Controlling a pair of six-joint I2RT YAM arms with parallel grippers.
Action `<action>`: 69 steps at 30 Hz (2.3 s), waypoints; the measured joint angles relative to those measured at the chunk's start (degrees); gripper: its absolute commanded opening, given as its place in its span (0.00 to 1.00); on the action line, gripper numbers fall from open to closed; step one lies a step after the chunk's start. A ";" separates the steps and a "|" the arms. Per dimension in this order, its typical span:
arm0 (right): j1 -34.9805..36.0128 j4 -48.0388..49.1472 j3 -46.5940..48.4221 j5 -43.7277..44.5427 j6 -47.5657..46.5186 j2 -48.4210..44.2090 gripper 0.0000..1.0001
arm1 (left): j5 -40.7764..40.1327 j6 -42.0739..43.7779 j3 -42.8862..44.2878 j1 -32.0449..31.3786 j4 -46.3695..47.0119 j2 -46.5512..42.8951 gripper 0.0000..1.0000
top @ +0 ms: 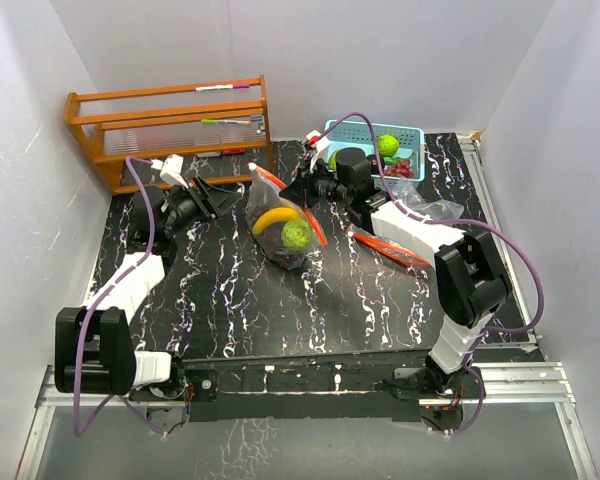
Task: Open the zip-top bag and remove the fake food
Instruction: Pick up the zipper food storage bag at the center of the board.
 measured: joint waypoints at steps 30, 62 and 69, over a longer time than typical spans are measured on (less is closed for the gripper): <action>-6.69 38.12 -7.10 -36.04 33.73 5.14 0.08 | 18.69 -1.53 -0.02 -5.84 40.96 13.88 0.64; -6.58 44.96 -11.06 -32.39 35.69 3.54 0.60 | 13.33 18.43 4.94 -11.72 5.60 5.64 0.00; -2.75 21.90 -10.73 -14.67 11.15 -6.56 0.55 | 10.21 23.76 6.25 -13.18 -2.75 3.23 0.00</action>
